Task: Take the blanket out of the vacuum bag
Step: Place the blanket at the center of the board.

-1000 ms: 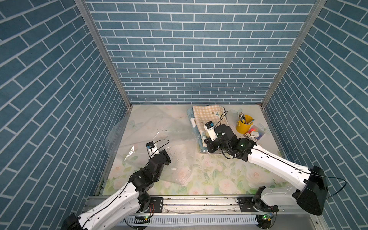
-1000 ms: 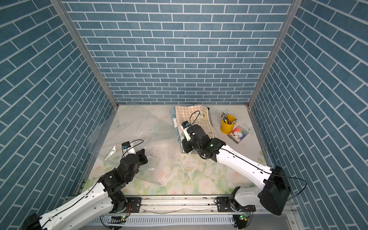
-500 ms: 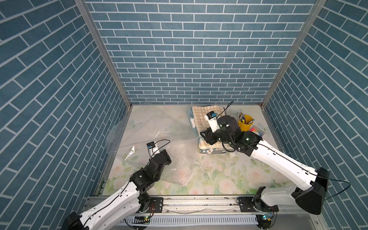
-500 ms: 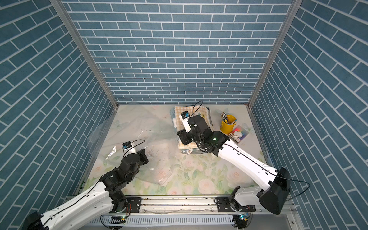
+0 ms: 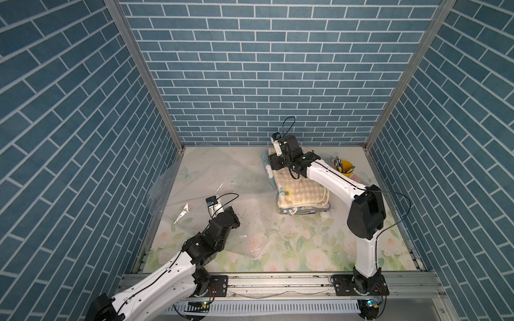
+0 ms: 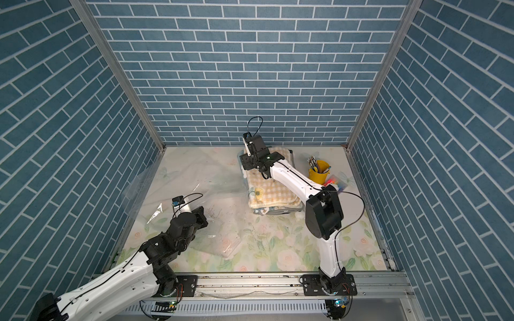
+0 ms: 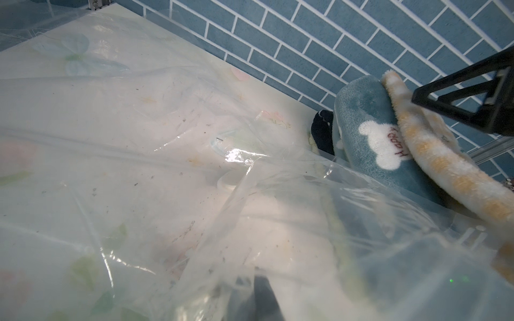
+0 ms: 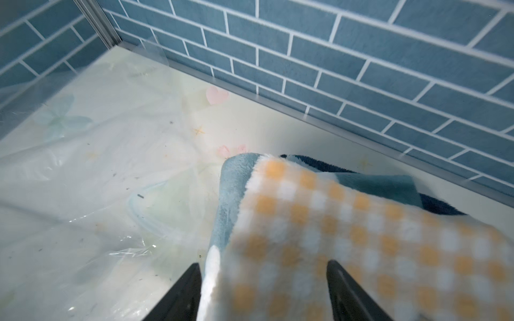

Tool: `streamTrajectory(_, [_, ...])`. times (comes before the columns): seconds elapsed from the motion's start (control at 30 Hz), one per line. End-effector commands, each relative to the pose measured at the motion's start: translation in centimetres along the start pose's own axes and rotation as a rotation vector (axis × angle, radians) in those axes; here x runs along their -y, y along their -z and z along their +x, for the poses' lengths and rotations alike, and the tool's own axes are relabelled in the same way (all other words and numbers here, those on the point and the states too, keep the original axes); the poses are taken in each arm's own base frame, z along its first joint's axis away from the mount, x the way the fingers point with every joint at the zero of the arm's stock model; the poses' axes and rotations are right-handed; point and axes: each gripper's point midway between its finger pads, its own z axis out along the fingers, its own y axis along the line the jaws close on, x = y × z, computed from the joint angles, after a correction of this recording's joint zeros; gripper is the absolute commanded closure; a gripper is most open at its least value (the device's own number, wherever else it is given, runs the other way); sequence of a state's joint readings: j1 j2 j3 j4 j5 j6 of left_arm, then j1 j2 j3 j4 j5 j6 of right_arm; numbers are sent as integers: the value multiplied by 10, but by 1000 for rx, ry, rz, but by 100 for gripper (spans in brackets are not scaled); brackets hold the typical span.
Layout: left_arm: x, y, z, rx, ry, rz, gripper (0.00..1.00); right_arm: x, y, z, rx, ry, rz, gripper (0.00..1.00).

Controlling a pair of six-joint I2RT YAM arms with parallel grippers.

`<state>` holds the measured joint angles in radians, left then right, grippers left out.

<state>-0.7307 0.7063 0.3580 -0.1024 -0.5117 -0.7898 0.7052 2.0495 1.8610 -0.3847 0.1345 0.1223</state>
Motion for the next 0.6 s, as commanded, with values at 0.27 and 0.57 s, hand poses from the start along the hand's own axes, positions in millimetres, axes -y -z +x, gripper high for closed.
streamTrajectory(0.27, [-23,-1,8,20,-2,-68,89,8,7,-16,73,-25,24,63])
streamTrajectory(0.57, [-18,-3,9,9,-3,-59,89,22,59,-40,275,-109,-40,100])
